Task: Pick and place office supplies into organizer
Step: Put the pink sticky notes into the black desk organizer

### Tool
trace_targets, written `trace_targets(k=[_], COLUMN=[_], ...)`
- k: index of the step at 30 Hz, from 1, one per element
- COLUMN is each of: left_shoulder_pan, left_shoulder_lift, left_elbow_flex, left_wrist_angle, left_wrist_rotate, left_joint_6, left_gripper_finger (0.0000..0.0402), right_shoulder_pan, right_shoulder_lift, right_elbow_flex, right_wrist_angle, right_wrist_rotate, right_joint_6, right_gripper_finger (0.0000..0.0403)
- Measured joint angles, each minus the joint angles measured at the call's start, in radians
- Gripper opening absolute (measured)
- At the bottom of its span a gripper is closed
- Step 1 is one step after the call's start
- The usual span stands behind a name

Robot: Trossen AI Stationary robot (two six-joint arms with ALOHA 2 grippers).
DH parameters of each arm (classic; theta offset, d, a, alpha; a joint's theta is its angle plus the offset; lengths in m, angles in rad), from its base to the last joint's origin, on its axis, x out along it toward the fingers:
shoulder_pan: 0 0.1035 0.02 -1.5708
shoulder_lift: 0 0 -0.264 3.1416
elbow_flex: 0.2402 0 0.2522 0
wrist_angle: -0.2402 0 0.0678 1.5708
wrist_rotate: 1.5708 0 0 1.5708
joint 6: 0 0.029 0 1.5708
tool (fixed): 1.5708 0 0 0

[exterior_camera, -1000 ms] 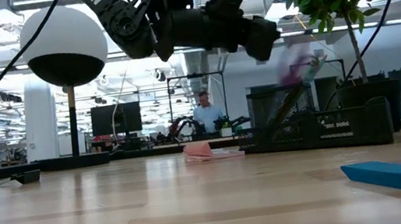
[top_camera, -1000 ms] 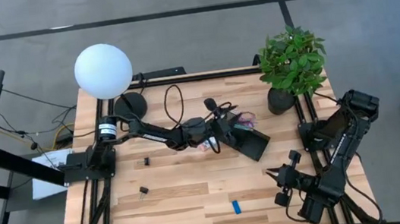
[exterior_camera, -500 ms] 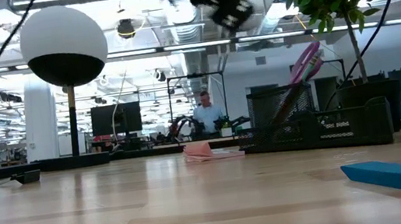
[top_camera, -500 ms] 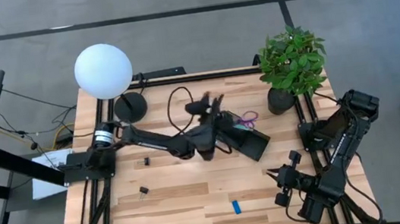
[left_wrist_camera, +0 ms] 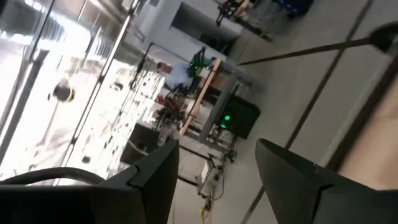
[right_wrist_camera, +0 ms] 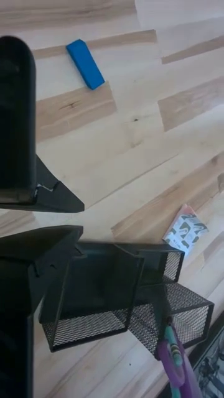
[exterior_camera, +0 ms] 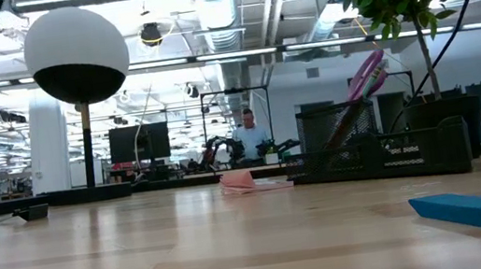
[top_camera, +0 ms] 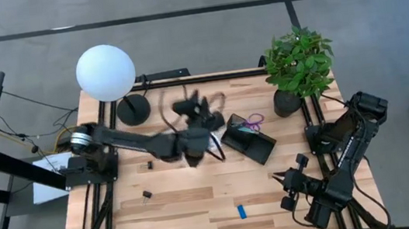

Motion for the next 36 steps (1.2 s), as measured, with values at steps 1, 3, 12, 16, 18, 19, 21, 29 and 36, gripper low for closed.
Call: trace_targets(k=[1,3,12,16,18,19,21,29,36], left_shoulder_pan=[0.014,0.046,0.121,0.161,0.147,0.138,0.126,0.108,0.125], left_shoulder_lift=[-0.032,-0.107,-0.415,-0.432,-0.429,-0.429,-0.423,-0.407,-0.306], left_elbow_flex=[0.0,0.0,-0.023,-0.09,-0.154,-0.196,-0.299,-0.679,-0.719], left_wrist_angle=[-0.021,-0.073,-0.932,-1.149,-1.156,-1.132,-1.061,-0.432,-0.27], left_wrist_rotate=[0.0,0.0,0.781,1.305,1.332,1.315,1.256,1.346,1.404], left_joint_6=[-0.006,-0.028,-0.921,-1.214,-1.235,-1.243,-1.263,-1.141,-0.97], left_gripper_finger=[0.0209,0.0209,0.0201,0.0191,0.0186,0.0184,0.0181,0.018,0.018], right_shoulder_pan=[0.0,0.0,-0.001,-0.002,-0.005,-0.009,-0.013,-0.023,-0.045], right_shoulder_lift=[0.0,0.0,0.0,0.0,0.0,0.0,0.0,0.0,0.0], right_elbow_flex=[0.0,0.0,0.0,0.0,0.0,0.0,0.0,0.0,0.0], right_wrist_angle=[0.0,0.0,0.01,0.016,0.016,0.016,0.018,0.024,0.039], right_wrist_rotate=[0.0,0.0,0.006,0.075,0.112,0.12,0.124,0.106,0.105], right_joint_6=[0.002,0.013,0.018,0.018,0.016,0.012,0.012,-0.006,-0.041], right_gripper_finger=[0.004,0.004,0.004,0.004,0.004,0.004,0.004,0.004,0.004])
